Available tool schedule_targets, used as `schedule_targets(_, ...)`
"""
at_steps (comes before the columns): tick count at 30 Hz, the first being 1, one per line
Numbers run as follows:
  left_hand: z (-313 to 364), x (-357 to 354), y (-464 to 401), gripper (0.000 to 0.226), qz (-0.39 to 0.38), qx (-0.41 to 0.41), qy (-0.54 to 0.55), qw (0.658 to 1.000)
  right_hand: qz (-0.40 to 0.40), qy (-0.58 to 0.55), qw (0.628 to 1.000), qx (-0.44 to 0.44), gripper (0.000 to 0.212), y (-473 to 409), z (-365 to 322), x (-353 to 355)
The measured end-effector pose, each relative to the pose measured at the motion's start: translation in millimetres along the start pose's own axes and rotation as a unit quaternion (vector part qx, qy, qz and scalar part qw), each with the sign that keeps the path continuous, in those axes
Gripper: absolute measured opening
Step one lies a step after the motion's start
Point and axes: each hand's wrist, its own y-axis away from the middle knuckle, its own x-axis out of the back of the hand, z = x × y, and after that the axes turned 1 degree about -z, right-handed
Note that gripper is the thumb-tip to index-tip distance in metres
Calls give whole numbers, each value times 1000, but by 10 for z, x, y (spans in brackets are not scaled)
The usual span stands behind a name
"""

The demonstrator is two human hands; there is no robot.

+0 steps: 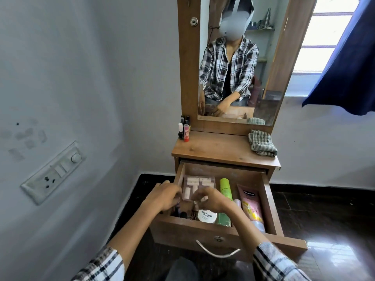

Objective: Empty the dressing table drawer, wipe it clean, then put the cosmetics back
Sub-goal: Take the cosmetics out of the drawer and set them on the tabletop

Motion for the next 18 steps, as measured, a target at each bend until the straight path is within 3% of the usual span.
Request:
schedule_targets(3, -69, 139, -108, 12, 44, -25, 65, 997, 56, -16, 998, 27, 30, -95, -100, 227)
schedule_targets(5, -116, 297, -222, 17, 90, -38, 121, 988, 86, -85, 992, 36, 30, -206, -206, 408)
schedule_targets(10, -207, 693, -642, 24, 231, -17, 217, 948, 208, -212, 952, 77, 29, -645, -457, 734)
schedule_targets(15, -327, 765, -1093, 26, 299, 3, 254, 920, 298, -123, 944, 73, 25, -1128, -485, 774)
schedule_targets(18, -384, 728, -1301, 29, 316, 7, 264, 911, 310, -65, 947, 46, 28, -1322, -445, 736)
